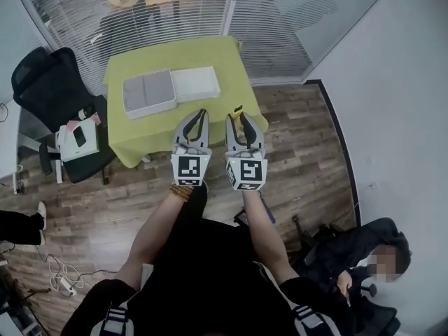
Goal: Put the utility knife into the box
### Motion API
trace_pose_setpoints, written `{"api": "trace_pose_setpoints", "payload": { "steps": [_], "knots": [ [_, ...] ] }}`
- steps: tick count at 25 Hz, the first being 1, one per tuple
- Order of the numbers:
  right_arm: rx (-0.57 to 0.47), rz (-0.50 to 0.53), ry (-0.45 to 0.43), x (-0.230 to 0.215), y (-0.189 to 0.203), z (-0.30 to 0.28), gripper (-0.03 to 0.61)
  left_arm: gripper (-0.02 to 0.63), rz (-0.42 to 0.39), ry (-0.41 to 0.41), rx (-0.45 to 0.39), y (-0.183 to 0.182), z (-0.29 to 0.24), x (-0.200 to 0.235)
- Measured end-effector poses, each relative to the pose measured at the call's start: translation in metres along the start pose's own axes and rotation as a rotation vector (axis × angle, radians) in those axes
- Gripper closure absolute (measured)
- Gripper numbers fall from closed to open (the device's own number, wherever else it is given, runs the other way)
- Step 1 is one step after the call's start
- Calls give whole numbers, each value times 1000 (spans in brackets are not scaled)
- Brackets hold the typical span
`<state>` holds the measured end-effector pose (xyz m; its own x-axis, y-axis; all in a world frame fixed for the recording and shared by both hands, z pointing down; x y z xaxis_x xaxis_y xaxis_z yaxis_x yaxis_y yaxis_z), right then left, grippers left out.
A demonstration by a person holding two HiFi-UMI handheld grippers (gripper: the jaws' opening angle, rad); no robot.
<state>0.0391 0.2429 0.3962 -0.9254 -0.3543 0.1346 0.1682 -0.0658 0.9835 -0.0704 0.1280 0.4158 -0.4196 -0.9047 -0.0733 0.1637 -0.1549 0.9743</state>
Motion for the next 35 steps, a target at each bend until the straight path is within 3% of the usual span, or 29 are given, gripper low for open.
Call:
{"api": "trace_pose_setpoints", "payload": {
  "steps": [23, 35],
  "knots": [
    [42, -5, -166, -63, 29, -202, 469, 595, 26, -169, 34, 54, -161, 95],
    [25, -19, -227, -86, 41, -279, 469, 595, 13, -246, 56, 74, -200, 134]
  ]
}}
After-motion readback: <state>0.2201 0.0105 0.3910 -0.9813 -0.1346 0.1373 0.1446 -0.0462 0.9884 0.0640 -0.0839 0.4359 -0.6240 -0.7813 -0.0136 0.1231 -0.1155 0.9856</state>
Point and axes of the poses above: the fingertips, and each gripper's own axes: z backward along the fingers, x to its left, y out of its underside, the point moved 10 cm from there along z, backward along the fingers, and after that the axes turned 4 degrees about -x, right-handed, at the moved point
